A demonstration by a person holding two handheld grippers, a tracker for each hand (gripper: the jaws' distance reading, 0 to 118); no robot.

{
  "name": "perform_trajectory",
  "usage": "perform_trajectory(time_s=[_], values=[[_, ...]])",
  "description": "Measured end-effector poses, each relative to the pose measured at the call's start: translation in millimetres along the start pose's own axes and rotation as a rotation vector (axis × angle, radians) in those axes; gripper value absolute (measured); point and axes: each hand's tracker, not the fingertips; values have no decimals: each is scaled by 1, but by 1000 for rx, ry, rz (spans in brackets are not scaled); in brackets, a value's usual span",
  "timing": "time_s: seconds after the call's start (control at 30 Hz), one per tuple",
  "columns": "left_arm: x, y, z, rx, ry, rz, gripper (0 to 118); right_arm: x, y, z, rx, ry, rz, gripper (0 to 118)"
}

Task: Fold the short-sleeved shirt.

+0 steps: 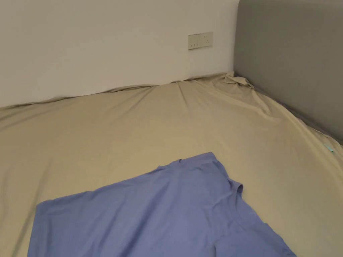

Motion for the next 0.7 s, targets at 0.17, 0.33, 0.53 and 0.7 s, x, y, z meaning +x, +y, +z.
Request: perform_trajectory(time_s=[0.17,0.33,0.53,0.7], values=[[-6,-13,-19,-71,123,-31,5,4,-23,-32,-156,-7,-32,4],[-15,-22,-38,-118,189,-22,5,9,-27,-49,-233,1,-49,4],[-19,-27,-50,-134,213,-14,5,4,-24,-60,-272,-8,29,4],[-9,-28,-43,-95,203,1,19,16,-14,-60,-312,61,44,4]])
